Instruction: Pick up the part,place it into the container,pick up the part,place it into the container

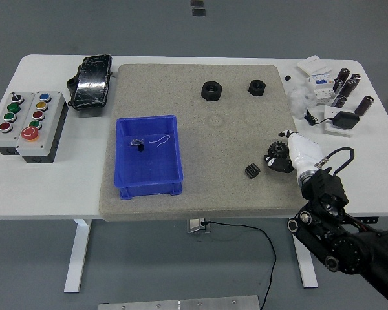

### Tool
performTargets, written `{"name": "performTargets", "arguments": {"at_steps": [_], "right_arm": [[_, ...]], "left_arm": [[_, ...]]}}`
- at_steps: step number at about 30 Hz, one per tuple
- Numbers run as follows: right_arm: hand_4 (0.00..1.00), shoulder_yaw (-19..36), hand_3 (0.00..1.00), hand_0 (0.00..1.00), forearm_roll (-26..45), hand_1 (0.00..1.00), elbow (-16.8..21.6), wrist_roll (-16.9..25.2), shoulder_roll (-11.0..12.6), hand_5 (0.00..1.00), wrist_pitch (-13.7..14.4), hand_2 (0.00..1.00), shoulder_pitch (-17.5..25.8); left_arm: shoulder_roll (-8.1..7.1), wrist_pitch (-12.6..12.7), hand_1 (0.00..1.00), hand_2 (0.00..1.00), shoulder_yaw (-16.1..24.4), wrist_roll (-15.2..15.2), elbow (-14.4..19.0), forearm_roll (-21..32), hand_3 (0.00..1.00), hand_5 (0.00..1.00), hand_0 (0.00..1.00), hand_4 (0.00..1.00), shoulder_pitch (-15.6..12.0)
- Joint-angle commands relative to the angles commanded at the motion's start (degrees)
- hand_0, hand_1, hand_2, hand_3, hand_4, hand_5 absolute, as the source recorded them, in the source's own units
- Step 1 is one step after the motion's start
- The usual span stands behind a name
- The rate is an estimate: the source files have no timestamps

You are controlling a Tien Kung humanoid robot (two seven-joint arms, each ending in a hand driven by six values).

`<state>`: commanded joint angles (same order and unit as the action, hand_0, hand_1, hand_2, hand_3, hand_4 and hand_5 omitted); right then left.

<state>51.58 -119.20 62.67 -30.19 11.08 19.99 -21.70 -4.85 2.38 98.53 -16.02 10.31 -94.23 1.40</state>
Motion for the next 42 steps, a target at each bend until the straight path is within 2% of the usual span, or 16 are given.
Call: {"name": "performTargets", "arguments": {"at_steps": [2, 3, 8, 9, 14, 15, 20, 21, 27, 32, 33, 35, 38, 39, 42], "right_arm": [[0.594, -0.2, 0.682, 0.673, 0.0, 0.657, -0.3, 0.0, 0.0, 0.234, 0.3, 0.624, -0.1], [0.564, -0.4, 0.663, 0.653, 0.1, 0.620, -0.6, 0.0, -0.1, 0.176, 0.6, 0.542, -0.2], [0.564, -1.6, 0.663, 0.653, 0.3, 0.620, -1.4, 0.1, -0.2, 0.176, 1.3, 0.542, -0.3], [0.601, -1.8, 0.581, 0.638, 0.3, 0.586, -1.4, 0.2, -0.2, 0.047, 1.5, 0.442, -0.3], [0.601, -2.3, 0.581, 0.638, 0.0, 0.586, -0.7, 0.6, -0.1, 0.047, 2.9, 0.442, -0.2], [0.601, -2.3, 0.553, 0.628, -0.1, 0.577, -0.4, 0.7, 0.0, 0.036, 3.2, 0.422, -0.2], [0.601, -2.6, 0.553, 0.628, -0.9, 0.577, 2.8, 0.7, 0.6, 0.036, 4.6, 0.422, -0.5], [0.582, -2.9, 0.559, 0.620, -1.1, 0.584, 3.8, 0.7, 0.7, 0.002, 4.9, 0.422, -0.8], [0.604, -6.7, 0.583, 0.609, 0.6, 0.590, 9.8, 0.7, 0.4, 0.002, 6.6, 0.439, -3.4], [0.604, -12.1, 0.583, 0.609, 9.1, 0.590, 12.3, 7.0, -3.1, 0.002, 11.2, 0.439, -5.9], [0.580, -13.3, 0.655, 0.607, 11.0, 0.619, 12.2, 8.8, -4.2, 0.002, 12.2, 0.561, -6.1], [0.580, -15.4, 0.655, 0.607, 15.8, 0.619, 11.9, 13.3, -5.9, 0.002, 13.5, 0.561, -6.5], [0.580, -18.2, 0.655, 0.607, 22.0, 0.619, 11.7, 18.6, -7.0, 0.002, 13.9, 0.561, -7.1], [0.493, -19.1, 0.682, 0.643, 24.4, 0.670, 11.6, 20.2, -7.1, 0.065, 13.6, 0.639, -7.5], [0.493, -20.8, 0.682, 0.643, 29.8, 0.670, 11.8, 23.5, -7.2, 0.065, 12.3, 0.639, -8.3]], "left_arm": [[0.01, 0.0, 0.628, 0.592, 0.0, 0.0, 0.0, 0.0, 0.613, 0.364, 0.661, 0.702, 0.0], [0.02, 0.0, 0.628, 0.591, 0.0, 0.0, 0.0, 0.0, 0.613, 0.363, 0.661, 0.701, 0.0], [0.00, 0.0, 0.628, 0.591, -0.1, 0.0, 0.0, 0.0, 0.613, 0.363, 0.661, 0.701, 0.0], [-0.01, 0.0, 0.628, 0.592, -0.1, 0.0, 0.0, 0.0, 0.613, 0.362, 0.661, 0.699, 0.0], [-0.03, 0.0, 0.628, 0.592, -0.2, 0.1, 0.0, 0.2, 0.613, 0.362, 0.661, 0.699, 0.1], [-0.02, 0.0, 0.628, 0.591, -0.3, 0.1, 0.0, 0.2, 0.613, 0.356, 0.661, 0.693, 0.1], [0.03, 0.0, 0.628, 0.591, -0.3, 0.1, 0.0, 0.3, 0.613, 0.356, 0.661, 0.693, 0.0], [0.03, 0.0, 0.628, 0.591, -0.3, 0.1, 0.0, 0.3, 0.613, 0.354, 0.661, 0.693, 0.0], [0.03, 0.0, 0.628, 0.591, -0.2, 0.0, 0.0, 0.3, 0.613, 0.353, 0.661, 0.692, -0.2], [-0.05, 0.0, 0.628, 0.591, -0.1, -0.1, 0.0, 0.2, 0.613, 0.353, 0.661, 0.692, -0.2], [-0.05, 0.0, 0.628, 0.591, -0.2, -0.1, 0.0, 0.2, 0.612, 0.354, 0.661, 0.691, -0.1], [-0.06, 0.0, 0.628, 0.591, -0.4, -0.1, 0.0, 0.4, 0.612, 0.354, 0.661, 0.691, -0.1], [-0.10, 0.0, 0.628, 0.591, -0.5, -0.1, 0.0, 0.5, 0.612, 0.354, 0.661, 0.691, -0.1], [-0.14, 0.0, 0.628, 0.591, -0.5, -0.2, 0.0, 0.5, 0.612, 0.353, 0.661, 0.691, -0.1], [-0.26, 0.0, 0.628, 0.591, -0.5, -0.2, 0.0, 0.5, 0.612, 0.353, 0.661, 0.691, -0.2]]}}
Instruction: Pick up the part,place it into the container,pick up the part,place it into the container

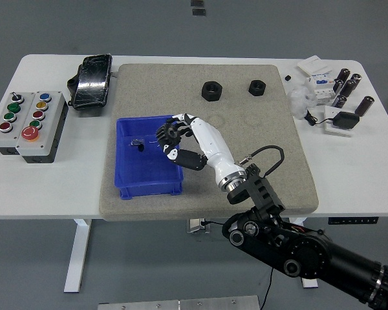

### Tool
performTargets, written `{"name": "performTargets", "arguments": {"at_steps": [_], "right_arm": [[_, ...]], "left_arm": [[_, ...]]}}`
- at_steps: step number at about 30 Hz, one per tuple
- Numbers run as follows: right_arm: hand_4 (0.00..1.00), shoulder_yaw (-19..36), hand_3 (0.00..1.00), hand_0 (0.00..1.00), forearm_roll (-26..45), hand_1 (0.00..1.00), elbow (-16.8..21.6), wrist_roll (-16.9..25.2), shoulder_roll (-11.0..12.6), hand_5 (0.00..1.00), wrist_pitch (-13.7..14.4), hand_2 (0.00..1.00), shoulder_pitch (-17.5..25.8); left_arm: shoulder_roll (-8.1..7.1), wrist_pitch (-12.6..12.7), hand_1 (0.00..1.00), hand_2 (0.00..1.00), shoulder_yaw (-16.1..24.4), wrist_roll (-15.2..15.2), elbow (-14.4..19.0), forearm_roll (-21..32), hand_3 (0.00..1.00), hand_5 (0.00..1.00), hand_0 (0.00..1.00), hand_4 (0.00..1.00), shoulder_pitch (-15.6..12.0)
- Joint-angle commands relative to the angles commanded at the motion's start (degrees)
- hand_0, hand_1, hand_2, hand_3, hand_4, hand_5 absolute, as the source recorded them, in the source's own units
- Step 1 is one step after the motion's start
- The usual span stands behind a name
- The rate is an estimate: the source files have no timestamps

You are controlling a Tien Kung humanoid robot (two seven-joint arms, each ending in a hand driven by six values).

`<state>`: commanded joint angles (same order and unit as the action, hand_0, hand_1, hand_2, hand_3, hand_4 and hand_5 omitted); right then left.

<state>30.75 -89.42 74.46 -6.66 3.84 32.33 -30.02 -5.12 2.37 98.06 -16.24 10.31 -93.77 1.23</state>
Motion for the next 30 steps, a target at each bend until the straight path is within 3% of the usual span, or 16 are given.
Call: {"name": "performTargets", "arguments": {"at_steps": [2, 3, 8, 9, 14, 15, 24, 26, 27, 30], "right_arm": [[0.493, -0.7, 0.682, 0.643, 2.5, 0.670, 0.1, 0.1, -0.1, 0.065, -1.0, 0.639, -0.5], [0.481, -1.0, 0.694, 0.705, 3.0, 0.742, 0.1, -0.3, -0.2, 0.176, -1.5, 0.691, -0.7], [0.481, -3.1, 0.694, 0.705, 1.2, 0.742, -0.4, -3.2, -0.4, 0.176, -3.6, 0.691, -1.6], [0.676, -3.7, 0.902, 0.741, 1.4, 0.853, -0.7, -3.5, -0.5, 0.214, -3.9, 0.841, -1.8], [0.676, -4.3, 0.902, 0.741, 1.5, 0.853, -1.3, -4.0, -0.5, 0.214, -4.0, 0.841, -2.1], [0.776, -4.3, 0.952, 0.762, 1.3, 0.927, -1.3, -4.1, -0.5, 0.241, -3.9, 0.905, -2.1], [0.820, -1.2, 0.936, 0.764, -1.5, 0.924, 0.4, -4.6, 0.4, 0.259, -3.4, 0.904, -1.1], [0.820, 0.9, 0.936, 0.764, -1.8, 0.924, 1.3, -4.4, 1.1, 0.259, -2.5, 0.904, 0.0], [0.821, 2.2, 0.865, 0.731, -2.8, 0.850, 1.9, -4.9, 1.8, 0.286, -2.1, 0.839, 1.0], [0.821, 6.3, 0.865, 0.731, -6.7, 0.850, 3.4, -7.9, 4.3, 0.286, -1.5, 0.839, 4.1]], "left_arm": [[-0.02, 0.0, 0.628, 0.591, 0.1, -0.1, 0.0, -0.1, 0.612, 0.353, 0.661, 0.691, -0.1], [-0.01, 0.0, 0.628, 0.591, 0.0, -0.1, 0.0, 0.0, 0.612, 0.354, 0.662, 0.691, -0.1], [-0.01, 0.0, 0.628, 0.591, 0.0, -0.1, 0.0, -0.1, 0.612, 0.354, 0.662, 0.691, -0.1], [-0.02, 0.0, 0.628, 0.591, 0.0, -0.1, 0.0, -0.1, 0.612, 0.357, 0.662, 0.692, 0.0], [-0.08, 0.0, 0.628, 0.591, 0.0, -0.1, 0.0, -0.1, 0.612, 0.357, 0.662, 0.692, 0.0], [-0.09, 0.0, 0.629, 0.584, 0.0, -0.1, 0.0, -0.1, 0.612, 0.357, 0.663, 0.690, 0.0], [0.06, -0.2, 0.629, 0.579, -1.6, 0.6, 0.0, 1.1, 0.612, 0.358, 0.662, 0.690, 0.0], [0.10, -0.2, 0.629, 0.579, -1.7, 0.7, 0.0, 1.3, 0.612, 0.358, 0.662, 0.690, 0.1], [0.12, -0.2, 0.630, 0.577, -1.8, 0.7, 0.0, 1.4, 0.613, 0.358, 0.663, 0.689, 0.0], [0.16, -0.2, 0.630, 0.577, -1.8, 0.7, 0.0, 1.5, 0.613, 0.358, 0.663, 0.689, -0.1]]}}
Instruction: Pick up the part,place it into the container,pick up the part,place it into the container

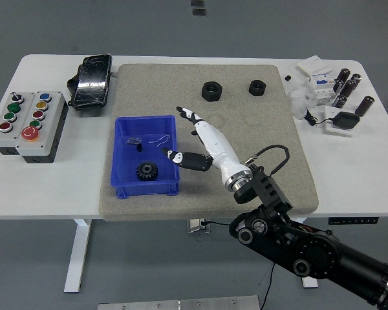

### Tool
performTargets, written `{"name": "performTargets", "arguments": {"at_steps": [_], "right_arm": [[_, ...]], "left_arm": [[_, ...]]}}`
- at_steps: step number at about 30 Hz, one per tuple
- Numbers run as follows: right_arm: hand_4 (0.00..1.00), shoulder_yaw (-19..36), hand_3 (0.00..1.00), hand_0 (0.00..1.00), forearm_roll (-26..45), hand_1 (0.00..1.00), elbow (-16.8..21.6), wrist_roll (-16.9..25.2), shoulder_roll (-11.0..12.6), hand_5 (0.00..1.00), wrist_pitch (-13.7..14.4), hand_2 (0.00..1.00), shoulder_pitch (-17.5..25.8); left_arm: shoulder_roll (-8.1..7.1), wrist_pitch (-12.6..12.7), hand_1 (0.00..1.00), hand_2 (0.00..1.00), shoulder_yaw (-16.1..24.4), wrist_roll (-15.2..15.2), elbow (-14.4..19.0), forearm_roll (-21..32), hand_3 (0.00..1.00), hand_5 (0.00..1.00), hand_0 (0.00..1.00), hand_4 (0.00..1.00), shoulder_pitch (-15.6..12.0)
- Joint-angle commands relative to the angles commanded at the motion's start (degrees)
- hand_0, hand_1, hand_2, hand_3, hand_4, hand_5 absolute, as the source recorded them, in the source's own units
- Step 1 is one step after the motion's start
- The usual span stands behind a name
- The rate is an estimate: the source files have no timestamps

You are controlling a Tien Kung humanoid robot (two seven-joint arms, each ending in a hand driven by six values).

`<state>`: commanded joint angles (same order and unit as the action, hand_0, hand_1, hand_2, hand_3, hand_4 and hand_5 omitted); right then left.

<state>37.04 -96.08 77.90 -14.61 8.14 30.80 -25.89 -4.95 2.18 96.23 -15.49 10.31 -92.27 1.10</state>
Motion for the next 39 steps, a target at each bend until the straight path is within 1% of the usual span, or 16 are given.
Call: {"name": "performTargets", "arguments": {"at_steps": [2, 3, 5, 7, 8, 9, 11, 14, 15, 20, 26, 27, 32, 33, 38, 39], "right_arm": [[0.821, 2.5, 0.865, 0.731, -3.2, 0.850, 1.1, -2.7, 1.9, 0.286, -1.1, 0.839, 1.8], [0.812, 3.4, 0.843, 0.683, -4.6, 0.790, 1.7, -3.8, 2.7, 0.278, -1.9, 0.807, 2.5], [0.812, 6.0, 0.843, 0.683, -8.7, 0.790, 3.7, -7.4, 4.7, 0.278, -4.8, 0.807, 4.4], [0.812, 7.5, 0.843, 0.683, -12.4, 0.790, 5.3, -10.6, 5.7, 0.278, -7.4, 0.807, 5.7], [0.812, 8.0, 0.843, 0.683, -14.1, 0.790, 6.0, -12.1, 6.0, 0.278, -8.6, 0.807, 6.3], [0.811, 8.4, 0.828, 0.639, -16.1, 0.750, 6.6, -13.9, 6.2, 0.280, -10.1, 0.789, 6.9], [0.811, 8.6, 0.828, 0.639, -19.3, 0.750, 6.9, -16.6, 6.2, 0.280, -12.4, 0.789, 7.5], [0.811, 8.2, 0.828, 0.639, -23.4, 0.750, 6.0, -20.4, 5.7, 0.280, -14.8, 0.789, 7.9], [0.816, 7.9, 0.820, 0.632, -24.6, 0.743, 5.6, -21.5, 5.6, 0.297, -15.2, 0.783, 7.9], [0.816, 6.5, 0.820, 0.632, -26.8, 0.743, 3.8, -22.4, 5.4, 0.297, -16.7, 0.783, 7.9], [0.818, 6.1, 0.820, 0.625, -26.6, 0.734, 2.4, -22.4, 5.8, 0.303, -17.9, 0.770, 8.0], [0.775, 6.0, 0.781, 0.568, -26.5, 0.680, 2.3, -22.4, 5.9, 0.316, -18.0, 0.534, 7.9], [0.775, 5.4, 0.781, 0.568, -26.1, 0.680, 1.7, -22.4, 6.0, 0.316, -17.9, 0.534, 7.9], [0.531, 5.4, 0.681, 0.517, -26.2, 0.634, 1.6, -22.4, 6.0, 0.224, -17.8, 0.447, 7.9], [0.531, 5.2, 0.681, 0.517, -26.5, 0.634, 1.0, -22.4, 6.0, 0.224, -16.4, 0.447, 7.9], [0.506, 5.2, 0.601, 0.497, -26.6, 0.597, 0.9, -22.4, 6.0, 0.040, -16.2, 0.374, 7.9]], "left_arm": [[-0.01, 0.0, 0.630, 0.577, 0.1, 0.0, 0.0, 0.0, 0.613, 0.358, 0.663, 0.689, -0.1], [-0.01, 0.0, 0.630, 0.576, 0.1, -0.1, 0.0, -0.1, 0.613, 0.357, 0.663, 0.688, -0.2], [-0.03, 0.0, 0.630, 0.576, 0.3, -0.1, 0.0, -0.3, 0.613, 0.357, 0.663, 0.688, -0.2], [-0.06, 0.0, 0.630, 0.576, 0.4, -0.1, 0.0, -0.4, 0.613, 0.357, 0.663, 0.688, -0.2], [-0.08, 0.0, 0.630, 0.576, 0.4, 0.0, 0.0, -0.4, 0.613, 0.357, 0.663, 0.688, -0.2], [-0.09, 0.0, 0.631, 0.576, 0.4, 0.0, 0.0, -0.4, 0.613, 0.357, 0.663, 0.688, -0.2], [-0.10, 0.0, 0.631, 0.576, 0.4, 0.1, 0.0, -0.4, 0.613, 0.357, 0.663, 0.688, -0.1], [-0.08, 0.0, 0.631, 0.576, 0.3, 0.1, 0.0, -0.4, 0.613, 0.357, 0.663, 0.688, 0.0], [-0.08, 0.0, 0.630, 0.574, 0.2, 0.1, 0.0, -0.4, 0.613, 0.356, 0.663, 0.687, 0.0], [-0.12, 0.0, 0.630, 0.574, 0.3, 0.2, 0.0, -0.6, 0.613, 0.356, 0.663, 0.687, 0.1], [-0.15, 0.0, 0.630, 0.574, 0.2, 0.2, 0.0, -0.5, 0.613, 0.354, 0.664, 0.686, 0.1], [-0.16, 0.0, 0.630, 0.573, 0.2, 0.2, 0.0, -0.5, 0.613, 0.355, 0.664, 0.685, 0.1], [-0.13, 0.0, 0.630, 0.573, 0.2, 0.2, 0.0, -0.5, 0.613, 0.355, 0.664, 0.685, 0.1], [-0.12, 0.0, 0.631, 0.573, 0.2, 0.2, 0.0, -0.5, 0.613, 0.355, 0.664, 0.685, 0.1], [-0.13, 0.0, 0.631, 0.573, 0.1, 0.2, 0.0, -0.5, 0.613, 0.355, 0.664, 0.685, 0.2], [-0.14, 0.0, 0.631, 0.573, 0.1, 0.2, 0.0, -0.5, 0.613, 0.355, 0.664, 0.685, 0.2]]}}
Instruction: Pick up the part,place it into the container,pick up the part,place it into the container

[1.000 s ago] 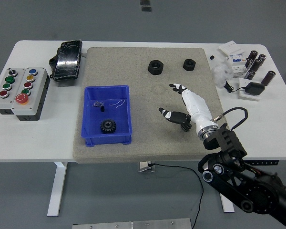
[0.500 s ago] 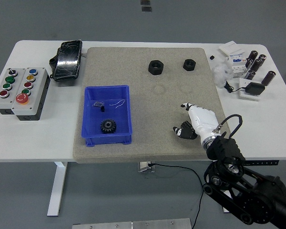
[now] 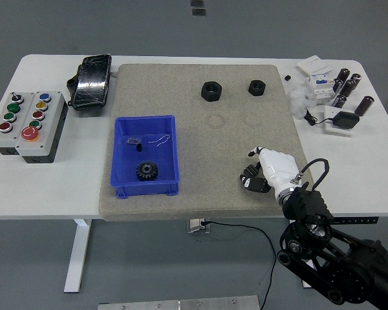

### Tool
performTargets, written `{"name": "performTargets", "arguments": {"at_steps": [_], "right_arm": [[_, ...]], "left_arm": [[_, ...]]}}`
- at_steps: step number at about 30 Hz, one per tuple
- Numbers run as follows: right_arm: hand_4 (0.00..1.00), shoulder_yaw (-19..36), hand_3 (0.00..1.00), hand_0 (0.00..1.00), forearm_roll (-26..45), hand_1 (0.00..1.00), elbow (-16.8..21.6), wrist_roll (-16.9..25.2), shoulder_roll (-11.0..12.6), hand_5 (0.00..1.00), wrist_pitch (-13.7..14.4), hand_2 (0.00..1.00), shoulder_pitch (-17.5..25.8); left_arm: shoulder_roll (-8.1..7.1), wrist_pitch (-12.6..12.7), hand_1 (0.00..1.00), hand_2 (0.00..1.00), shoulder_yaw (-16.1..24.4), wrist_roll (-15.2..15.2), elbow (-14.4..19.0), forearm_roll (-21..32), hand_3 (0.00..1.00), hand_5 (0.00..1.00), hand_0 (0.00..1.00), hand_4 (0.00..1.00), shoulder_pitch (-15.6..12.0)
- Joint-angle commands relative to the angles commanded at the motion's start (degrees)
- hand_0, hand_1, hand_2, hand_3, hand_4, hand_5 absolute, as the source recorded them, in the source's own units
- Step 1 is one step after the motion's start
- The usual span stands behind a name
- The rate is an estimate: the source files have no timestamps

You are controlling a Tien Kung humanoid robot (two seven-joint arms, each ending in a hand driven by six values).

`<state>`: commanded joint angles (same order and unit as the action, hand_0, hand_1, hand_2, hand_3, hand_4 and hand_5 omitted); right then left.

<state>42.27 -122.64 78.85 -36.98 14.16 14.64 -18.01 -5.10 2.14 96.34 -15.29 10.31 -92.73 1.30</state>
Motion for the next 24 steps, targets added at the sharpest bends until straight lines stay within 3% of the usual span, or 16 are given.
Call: {"name": "performTargets", "arguments": {"at_steps": [14, 19, 24], "right_arm": [[0.470, -0.4, 0.571, 0.512, 0.2, 0.591, -0.6, 0.5, 0.4, 0.002, 1.8, 0.363, -0.6], [0.454, -1.3, 0.571, 0.519, 1.4, 0.595, 0.5, 1.2, 0.1, 0.002, 3.4, 0.364, -3.4], [0.454, -3.5, 0.567, 0.522, 4.1, 0.589, 1.2, 3.4, -2.0, 0.002, 6.5, 0.362, -7.5]], "left_arm": [[0.03, 0.0, 0.631, 0.573, 0.0, 0.1, 0.0, 0.1, 0.613, 0.355, 0.665, 0.685, 0.0], [0.07, 0.0, 0.631, 0.574, 0.0, 0.0, 0.0, 0.1, 0.613, 0.356, 0.664, 0.686, 0.1], [0.09, 0.0, 0.631, 0.574, 0.0, 0.0, 0.0, 0.1, 0.613, 0.356, 0.665, 0.686, 0.2]]}}
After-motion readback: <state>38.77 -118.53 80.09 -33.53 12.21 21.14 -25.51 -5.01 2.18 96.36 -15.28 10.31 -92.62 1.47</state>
